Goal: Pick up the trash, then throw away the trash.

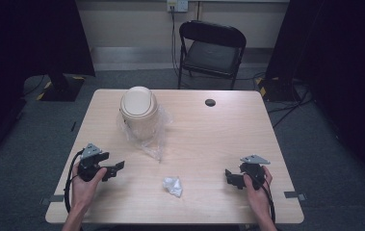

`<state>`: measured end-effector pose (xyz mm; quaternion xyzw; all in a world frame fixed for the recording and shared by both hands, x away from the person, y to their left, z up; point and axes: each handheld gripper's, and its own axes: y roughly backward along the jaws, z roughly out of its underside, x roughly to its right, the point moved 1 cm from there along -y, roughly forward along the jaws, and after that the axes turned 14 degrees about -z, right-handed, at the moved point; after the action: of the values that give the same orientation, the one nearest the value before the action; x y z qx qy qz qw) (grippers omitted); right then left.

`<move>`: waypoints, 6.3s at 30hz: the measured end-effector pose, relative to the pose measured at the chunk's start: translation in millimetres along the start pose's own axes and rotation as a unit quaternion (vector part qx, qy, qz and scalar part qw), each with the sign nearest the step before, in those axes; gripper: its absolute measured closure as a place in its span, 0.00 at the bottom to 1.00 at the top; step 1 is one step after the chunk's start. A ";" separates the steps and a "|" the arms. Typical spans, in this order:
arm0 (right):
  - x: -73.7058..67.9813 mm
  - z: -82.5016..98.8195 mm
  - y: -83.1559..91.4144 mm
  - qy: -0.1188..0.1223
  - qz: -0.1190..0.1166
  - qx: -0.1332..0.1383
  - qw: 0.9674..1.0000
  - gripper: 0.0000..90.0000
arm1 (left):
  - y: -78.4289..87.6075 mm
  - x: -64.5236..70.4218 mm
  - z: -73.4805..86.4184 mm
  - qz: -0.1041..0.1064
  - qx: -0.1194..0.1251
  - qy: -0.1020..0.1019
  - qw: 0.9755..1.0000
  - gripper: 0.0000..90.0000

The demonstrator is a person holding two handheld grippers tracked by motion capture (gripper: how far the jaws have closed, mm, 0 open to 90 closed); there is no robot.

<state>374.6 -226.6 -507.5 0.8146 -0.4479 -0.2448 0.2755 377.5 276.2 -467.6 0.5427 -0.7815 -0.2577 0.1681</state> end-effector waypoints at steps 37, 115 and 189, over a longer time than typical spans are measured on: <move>0.0 0.0 0.0 0.000 0.000 0.000 1.000 0.10 | -6.5 26.0 -112.3 0.034 0.038 -0.086 0.995 0.23; 0.1 0.1 0.1 0.001 0.000 0.000 1.000 0.10 | -81.1 29.4 -157.1 0.014 0.000 -0.088 0.996 0.27; 0.1 0.1 0.1 0.001 0.000 0.000 1.000 0.10 | -42.0 179.8 0.5 0.169 -0.073 -0.237 0.954 0.20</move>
<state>374.5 -226.7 -507.5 0.8149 -0.4472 -0.2443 0.2762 345.5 96.5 -495.6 0.3121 -0.8583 -0.4030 0.0581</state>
